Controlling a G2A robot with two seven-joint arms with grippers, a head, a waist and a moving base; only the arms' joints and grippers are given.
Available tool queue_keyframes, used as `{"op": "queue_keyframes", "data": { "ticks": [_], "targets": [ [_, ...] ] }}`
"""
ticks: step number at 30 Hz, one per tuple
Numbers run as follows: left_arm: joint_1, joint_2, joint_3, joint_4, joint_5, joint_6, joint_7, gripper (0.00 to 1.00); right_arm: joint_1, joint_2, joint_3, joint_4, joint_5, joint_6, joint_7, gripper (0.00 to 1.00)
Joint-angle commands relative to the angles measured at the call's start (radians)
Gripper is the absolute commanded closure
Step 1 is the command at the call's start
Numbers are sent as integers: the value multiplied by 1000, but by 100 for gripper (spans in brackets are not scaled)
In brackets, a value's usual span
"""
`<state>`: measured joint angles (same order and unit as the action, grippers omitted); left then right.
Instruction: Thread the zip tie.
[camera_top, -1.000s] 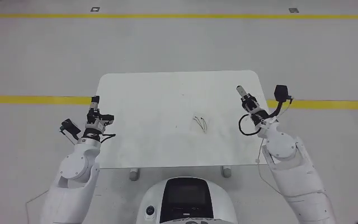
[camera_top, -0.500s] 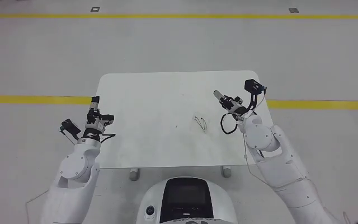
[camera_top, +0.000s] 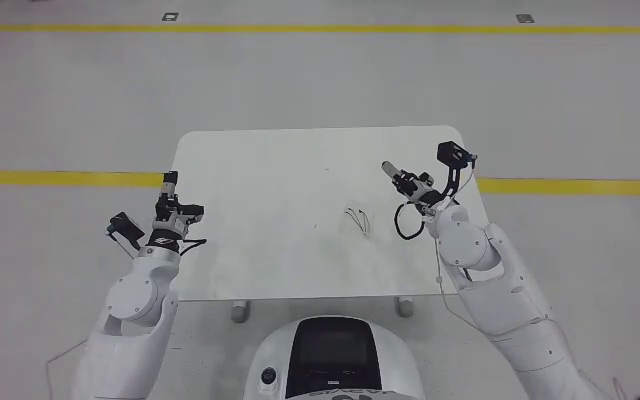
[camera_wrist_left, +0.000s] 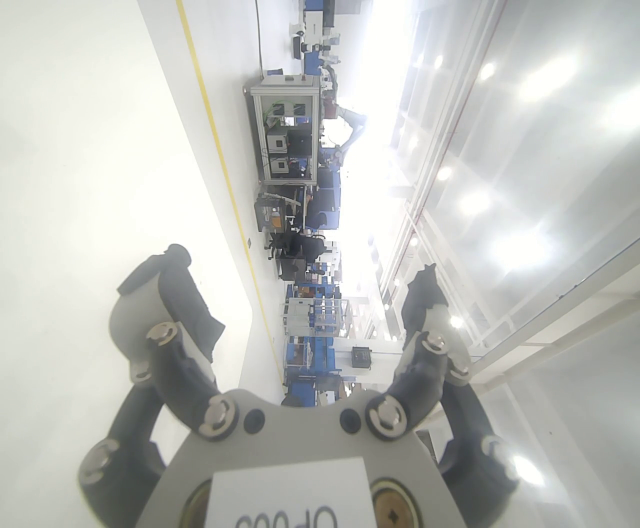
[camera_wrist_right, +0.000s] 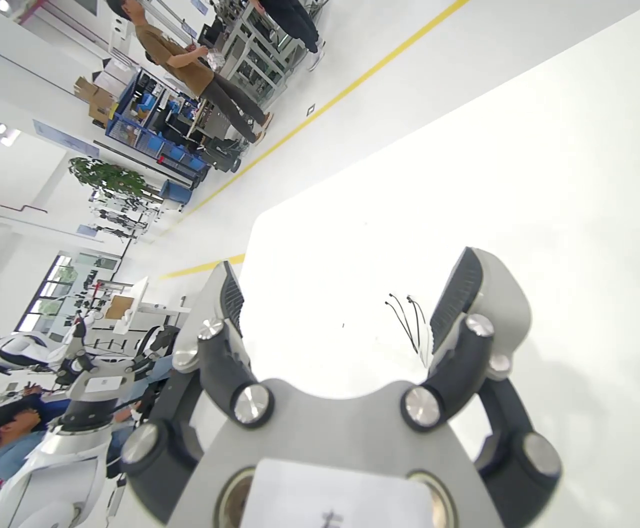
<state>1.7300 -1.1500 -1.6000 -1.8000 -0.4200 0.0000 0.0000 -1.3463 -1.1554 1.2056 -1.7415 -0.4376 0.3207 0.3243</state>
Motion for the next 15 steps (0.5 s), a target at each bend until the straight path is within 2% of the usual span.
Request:
{"op": "queue_keyframes", "data": {
  "ticks": [1,2,4,6,11,15],
  "targets": [
    [0,0,0,0,0,0,0,0,0,0,0,0,0,0,0,0],
    [0,0,0,0,0,0,0,0,-1,0,-3,-1,-5,-4,0,0],
    [0,0,0,0,0,0,0,0,8,0,-35,-6,-87,-14,16,0],
    [0,0,0,0,0,0,0,0,26,-2,-58,-2,-127,2,44,0],
    [0,0,0,0,0,0,0,0,107,-10,-117,15,-230,19,173,0],
    [0,0,0,0,0,0,0,0,190,-24,-175,63,-310,19,313,0]
  ]
}}
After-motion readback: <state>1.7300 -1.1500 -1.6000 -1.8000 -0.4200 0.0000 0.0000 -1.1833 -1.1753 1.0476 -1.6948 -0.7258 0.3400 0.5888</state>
